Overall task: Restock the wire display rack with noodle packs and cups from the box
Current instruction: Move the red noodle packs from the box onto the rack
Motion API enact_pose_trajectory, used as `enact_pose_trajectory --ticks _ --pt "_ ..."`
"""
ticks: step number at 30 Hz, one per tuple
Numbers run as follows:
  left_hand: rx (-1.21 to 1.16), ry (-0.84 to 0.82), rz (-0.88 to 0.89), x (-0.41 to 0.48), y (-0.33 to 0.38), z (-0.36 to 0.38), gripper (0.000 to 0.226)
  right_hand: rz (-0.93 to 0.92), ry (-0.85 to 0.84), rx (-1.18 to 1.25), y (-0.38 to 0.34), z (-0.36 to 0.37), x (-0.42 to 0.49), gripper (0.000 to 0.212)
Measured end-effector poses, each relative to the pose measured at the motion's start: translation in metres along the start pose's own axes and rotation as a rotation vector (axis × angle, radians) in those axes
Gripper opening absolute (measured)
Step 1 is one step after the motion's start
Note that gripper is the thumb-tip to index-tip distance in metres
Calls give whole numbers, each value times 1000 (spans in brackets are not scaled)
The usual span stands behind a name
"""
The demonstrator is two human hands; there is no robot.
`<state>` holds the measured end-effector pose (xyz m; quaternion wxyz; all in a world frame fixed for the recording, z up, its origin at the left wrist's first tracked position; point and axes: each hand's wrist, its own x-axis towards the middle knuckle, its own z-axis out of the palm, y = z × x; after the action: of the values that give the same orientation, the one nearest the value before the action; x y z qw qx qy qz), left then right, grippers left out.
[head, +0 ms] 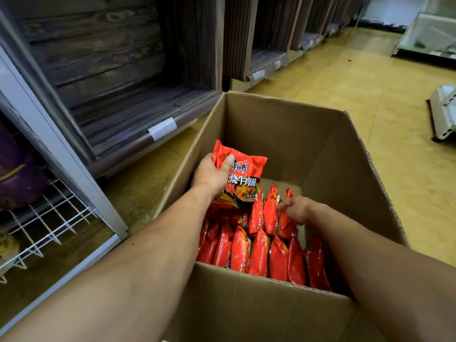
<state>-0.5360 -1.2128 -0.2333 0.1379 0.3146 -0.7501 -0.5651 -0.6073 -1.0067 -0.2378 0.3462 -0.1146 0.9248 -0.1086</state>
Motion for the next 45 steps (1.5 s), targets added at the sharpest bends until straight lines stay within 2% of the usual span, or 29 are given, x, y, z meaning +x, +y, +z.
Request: enact_pose_trajectory --ticks 4,8,16,19,23,26,32,36,39,41,45 --pt "22 -3 -2 0 1 0 35 46 0 -84 8 4 6 44" --pt "30 -11 -3 -1 1 -1 34 56 175 -75 13 1 16 33" --pt "47 -16 1 -2 1 -2 35 35 348 -46 22 2 19 25" --pt "51 -21 4 -3 0 -3 33 14 235 -94 21 0 17 27" --pt "58 -25 14 -4 -1 -4 38 -13 -37 -81 22 4 9 53" --pt "59 -33 14 -3 -1 -4 39 -6 -67 -100 22 5 6 49" --pt "59 -54 1 -2 -2 -4 41 49 199 -67 22 11 18 22" --pt "64 -57 -2 -3 -2 -3 40 54 290 10 25 8 22 17" --pt "64 -61 -8 -3 -1 -3 40 5 299 31 25 3 23 1" --pt "71 -58 5 -3 0 -2 40 -43 303 41 24 -3 20 12" --pt "48 -51 15 -6 1 -3 35 -176 345 79 19 -17 9 18"
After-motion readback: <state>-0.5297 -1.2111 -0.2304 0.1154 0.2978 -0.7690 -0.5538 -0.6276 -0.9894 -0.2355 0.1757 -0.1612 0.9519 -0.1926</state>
